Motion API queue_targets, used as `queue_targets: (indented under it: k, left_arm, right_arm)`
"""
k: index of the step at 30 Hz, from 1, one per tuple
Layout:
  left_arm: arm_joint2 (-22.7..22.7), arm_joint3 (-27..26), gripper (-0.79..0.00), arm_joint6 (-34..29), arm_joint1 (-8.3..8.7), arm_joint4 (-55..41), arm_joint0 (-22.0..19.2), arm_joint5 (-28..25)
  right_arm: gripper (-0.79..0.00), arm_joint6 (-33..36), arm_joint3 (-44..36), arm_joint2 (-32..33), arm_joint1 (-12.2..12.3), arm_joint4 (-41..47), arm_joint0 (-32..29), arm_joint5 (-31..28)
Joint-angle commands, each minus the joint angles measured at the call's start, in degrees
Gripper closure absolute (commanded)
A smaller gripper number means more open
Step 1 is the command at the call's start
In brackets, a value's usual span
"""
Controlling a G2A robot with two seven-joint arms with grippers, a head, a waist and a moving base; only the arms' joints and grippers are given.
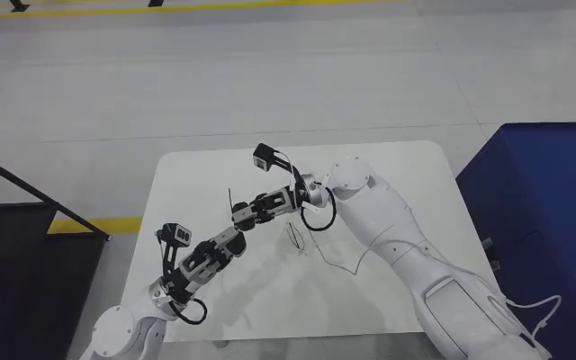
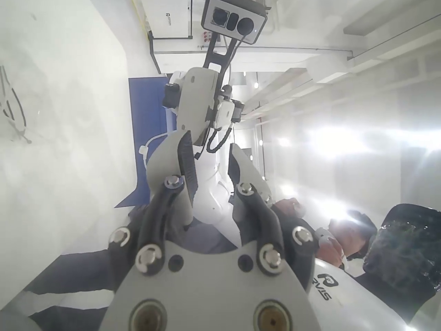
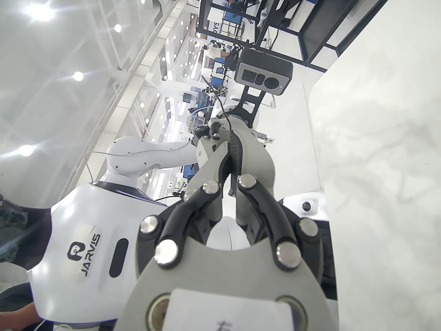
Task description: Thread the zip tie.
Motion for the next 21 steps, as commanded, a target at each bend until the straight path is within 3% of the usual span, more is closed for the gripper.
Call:
queue_targets:
  k: [1,7,8,12,13,14,21]
  left_arm:
    - [0.1,-0.1,-0.095,0.1,0.01,-0.1,0.2,0.1]
    - [-0.1,-0.5,-0.046,0.1,0.06,-0.8,0.7,0.0]
    - [-0.1,-0.5,0.000,0.3,0.06,-0.9,0.8,-0.1]
    - [-0.1,-0.7,0.000,0.5,0.08,-1.3,1.1,-0.3]
    - [-0.2,-0.7,0.000,0.5,0.09,-1.3,1.2,-0.4]
    - [-0.2,-0.8,0.000,0.5,0.10,-1.2,1.3,-0.5]
    - [-0.9,-0.9,0.000,0.3,0.18,-2.1,1.9,-1.0]
  right_arm:
    - [0.000,0.4,-0.3,0.0,0.0,0.1,-0.1,-0.1]
    - [0.000,1.3,-1.1,-0.3,-0.2,0.4,-0.4,-0.6]
    - [0.000,1.5,-1.2,-0.3,-0.2,0.5,-0.5,-0.7]
    - [0.000,1.8,-1.3,0.3,-0.1,1.3,-0.7,-1.0]
    - [-0.311,1.7,-1.1,0.8,0.0,2.0,-0.8,-1.2]
    - [-0.785,1.8,-0.8,1.3,0.1,2.5,-0.9,-1.1]
    - [-0.785,2.0,-0.1,2.6,0.4,4.1,-0.8,-1.1]
